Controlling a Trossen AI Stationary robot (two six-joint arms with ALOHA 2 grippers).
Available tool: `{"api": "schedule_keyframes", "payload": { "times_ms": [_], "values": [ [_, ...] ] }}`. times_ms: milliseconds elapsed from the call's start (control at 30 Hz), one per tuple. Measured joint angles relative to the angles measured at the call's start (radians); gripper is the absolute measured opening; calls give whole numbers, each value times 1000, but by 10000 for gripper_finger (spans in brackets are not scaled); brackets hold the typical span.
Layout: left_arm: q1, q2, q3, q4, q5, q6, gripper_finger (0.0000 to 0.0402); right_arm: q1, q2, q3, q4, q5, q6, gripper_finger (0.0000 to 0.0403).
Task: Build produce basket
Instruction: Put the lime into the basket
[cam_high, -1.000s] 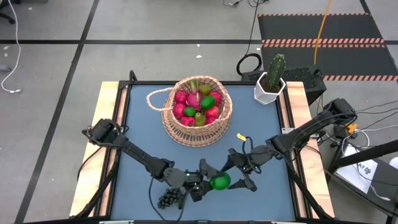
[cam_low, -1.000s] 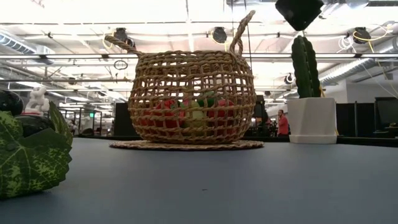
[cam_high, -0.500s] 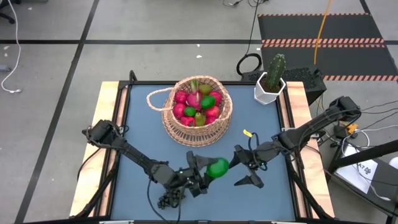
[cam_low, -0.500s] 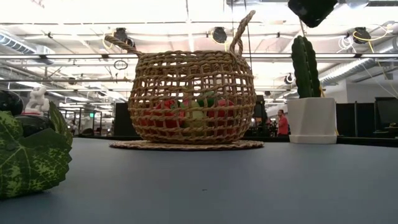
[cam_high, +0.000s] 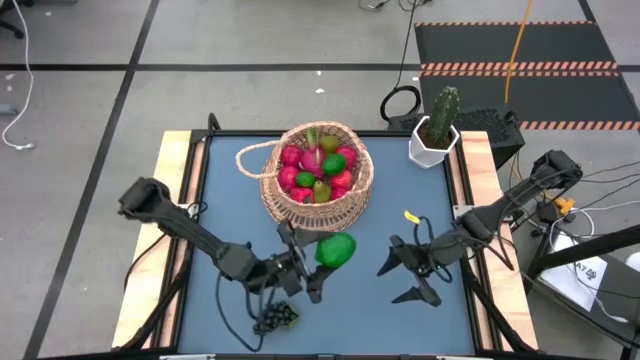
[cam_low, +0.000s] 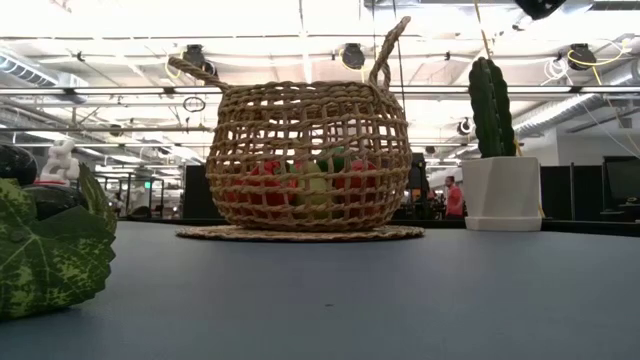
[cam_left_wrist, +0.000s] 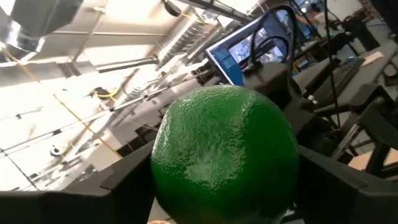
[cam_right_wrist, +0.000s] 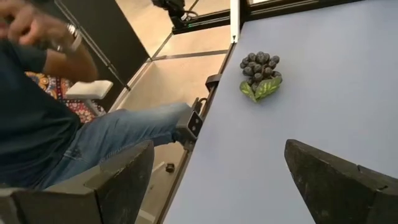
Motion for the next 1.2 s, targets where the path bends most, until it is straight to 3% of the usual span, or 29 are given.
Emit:
{"api": "schedule_keyframes", "payload": {
  "times_ms": [367,667,867,1033,1200],
  "values": [
    [98,-268,0,-463,2,-235,308,14,-6,0,-3,33,-20,357],
    [254,-371,1,-722,4,-403,308,11,-6,0,-3,57,-66,357],
    [321,-365,1,-769,3,-473,308,10,-6,0,-3,57,-131,357],
    [340,-362,1,-780,4,-462,308,8,-6,0,-3,57,-210,357],
    [341,-362,0,-818,4,-555,308,-12,-6,0,-3,57,-267,357]
  ]
}}
